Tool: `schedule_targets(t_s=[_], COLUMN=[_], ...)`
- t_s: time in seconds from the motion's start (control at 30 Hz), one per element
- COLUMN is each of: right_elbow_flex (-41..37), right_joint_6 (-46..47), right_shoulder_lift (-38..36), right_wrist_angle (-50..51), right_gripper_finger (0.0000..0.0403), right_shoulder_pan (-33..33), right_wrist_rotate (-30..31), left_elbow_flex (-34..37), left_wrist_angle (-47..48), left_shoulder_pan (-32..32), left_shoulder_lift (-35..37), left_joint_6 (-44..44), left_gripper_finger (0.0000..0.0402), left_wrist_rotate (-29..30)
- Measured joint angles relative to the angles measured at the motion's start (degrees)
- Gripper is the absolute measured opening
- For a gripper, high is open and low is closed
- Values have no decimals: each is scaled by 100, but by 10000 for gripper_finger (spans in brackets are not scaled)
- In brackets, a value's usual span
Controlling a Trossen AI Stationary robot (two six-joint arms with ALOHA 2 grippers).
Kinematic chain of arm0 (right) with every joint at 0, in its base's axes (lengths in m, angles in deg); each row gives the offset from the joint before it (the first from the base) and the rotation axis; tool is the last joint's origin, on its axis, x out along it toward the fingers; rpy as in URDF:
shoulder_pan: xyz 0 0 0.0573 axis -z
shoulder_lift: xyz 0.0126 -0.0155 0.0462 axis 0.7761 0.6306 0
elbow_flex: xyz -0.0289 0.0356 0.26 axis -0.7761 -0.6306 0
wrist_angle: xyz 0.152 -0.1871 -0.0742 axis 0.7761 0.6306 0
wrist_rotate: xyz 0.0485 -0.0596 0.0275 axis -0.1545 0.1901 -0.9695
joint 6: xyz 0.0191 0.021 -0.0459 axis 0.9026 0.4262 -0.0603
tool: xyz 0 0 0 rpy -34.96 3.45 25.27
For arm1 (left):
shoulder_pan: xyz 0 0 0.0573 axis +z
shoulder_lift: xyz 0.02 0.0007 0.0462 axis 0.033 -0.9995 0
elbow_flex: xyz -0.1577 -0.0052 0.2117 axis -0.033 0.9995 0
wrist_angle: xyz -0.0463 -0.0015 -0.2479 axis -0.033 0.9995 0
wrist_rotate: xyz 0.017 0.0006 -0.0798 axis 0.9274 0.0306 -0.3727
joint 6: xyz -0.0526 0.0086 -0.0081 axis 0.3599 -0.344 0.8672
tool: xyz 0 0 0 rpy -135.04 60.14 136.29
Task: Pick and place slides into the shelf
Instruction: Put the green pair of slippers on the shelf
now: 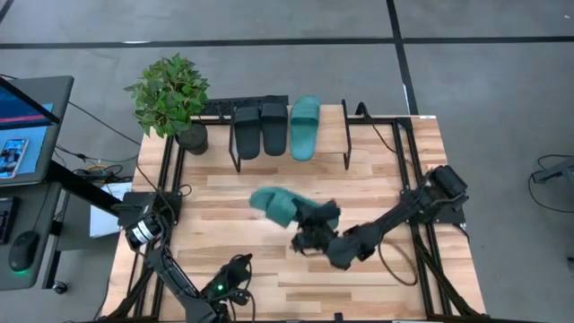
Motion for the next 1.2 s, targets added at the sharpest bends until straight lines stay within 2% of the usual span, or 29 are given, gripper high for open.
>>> schedule_targets(t_s=[0.13,0.33,0.53,0.73,0.87,1.1,1.2], right_elbow_flex=[-2,0,0,1,1,1,1], right_joint_6=[277,1009,2106,2772,2757,2736,2738], right_shoulder_lift=[-619,-1678,-2534,-2797,-2700,-2287,-2123], right_wrist_angle=[-20,-17,-1,16,57,48,72], right_gripper_finger=[0,0,1,1,1,14,12], right_shoulder_pan=[376,1049,1771,2379,2829,3392,3565], right_wrist_rotate=[155,453,640,774,962,1011,1000], left_elbow_flex=[0,6,24,24,24,24,26], left_wrist_angle=[9,357,352,353,350,284,261], left_shoulder_pan=[110,314,672,1064,1303,1594,1649], left_shoulder_lift=[0,0,0,0,0,0,0], left_joint_6=[616,1378,1382,1624,1926,2098,2091], left_gripper_finger=[36,36,36,36,36,36,36], left_wrist_rotate=[22,353,414,341,-56,-1430,-1757])
